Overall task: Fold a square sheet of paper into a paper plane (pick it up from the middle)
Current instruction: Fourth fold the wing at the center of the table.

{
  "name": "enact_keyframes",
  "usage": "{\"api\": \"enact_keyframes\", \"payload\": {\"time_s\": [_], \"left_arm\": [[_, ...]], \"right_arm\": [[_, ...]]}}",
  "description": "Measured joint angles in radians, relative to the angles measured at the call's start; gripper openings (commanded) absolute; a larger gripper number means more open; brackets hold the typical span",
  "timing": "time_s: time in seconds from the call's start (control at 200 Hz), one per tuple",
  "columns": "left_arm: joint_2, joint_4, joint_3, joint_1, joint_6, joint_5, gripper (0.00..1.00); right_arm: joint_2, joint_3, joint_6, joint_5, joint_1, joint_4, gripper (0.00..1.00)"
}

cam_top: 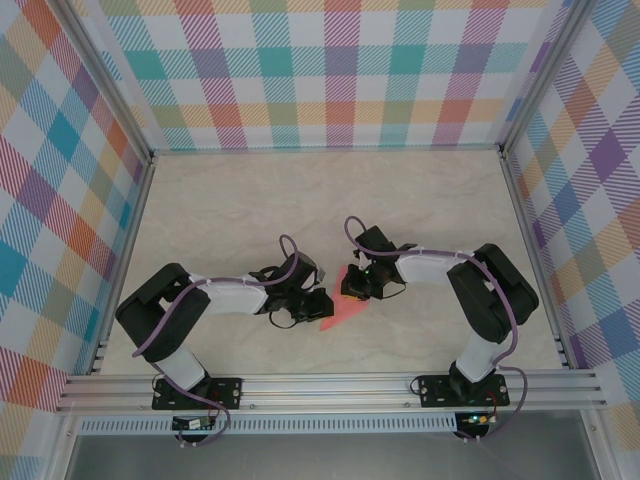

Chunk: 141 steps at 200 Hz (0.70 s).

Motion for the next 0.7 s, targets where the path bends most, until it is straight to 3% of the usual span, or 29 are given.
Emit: {"api": "enact_keyframes", "payload": {"time_s": [0.705], "left_arm": [[0.015,-0.015,0.005,0.000,0.011,0.000,0.03]], "right_arm": [[-0.087,-0.028,0.011,-0.043,0.018,0.023,0.07]]}}
